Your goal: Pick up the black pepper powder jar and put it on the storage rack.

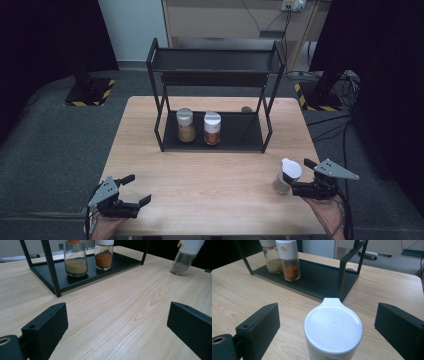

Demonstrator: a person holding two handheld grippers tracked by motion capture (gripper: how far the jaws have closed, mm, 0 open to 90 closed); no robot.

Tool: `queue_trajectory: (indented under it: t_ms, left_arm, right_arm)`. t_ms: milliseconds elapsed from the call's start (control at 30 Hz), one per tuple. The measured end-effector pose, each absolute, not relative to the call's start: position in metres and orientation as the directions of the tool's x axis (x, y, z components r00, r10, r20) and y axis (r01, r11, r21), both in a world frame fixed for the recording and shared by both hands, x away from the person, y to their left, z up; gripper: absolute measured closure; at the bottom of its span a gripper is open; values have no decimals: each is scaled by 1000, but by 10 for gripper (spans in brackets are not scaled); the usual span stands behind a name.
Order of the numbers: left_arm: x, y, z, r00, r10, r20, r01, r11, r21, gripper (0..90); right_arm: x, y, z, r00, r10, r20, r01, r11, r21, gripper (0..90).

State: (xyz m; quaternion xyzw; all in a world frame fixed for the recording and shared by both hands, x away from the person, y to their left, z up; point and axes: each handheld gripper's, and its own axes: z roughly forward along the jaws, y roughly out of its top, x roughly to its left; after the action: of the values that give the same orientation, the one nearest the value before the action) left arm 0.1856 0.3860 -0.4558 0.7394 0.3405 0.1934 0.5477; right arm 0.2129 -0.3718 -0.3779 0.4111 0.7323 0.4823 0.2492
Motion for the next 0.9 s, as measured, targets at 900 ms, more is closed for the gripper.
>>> queue_trajectory:
  t_ms: [900]
  left_arm:
    - [185,385,-455,696,714,-81,291,-177,940,24]
  right_arm:
    - [231,-360,-408,-505,862,48,427,202,881,301]
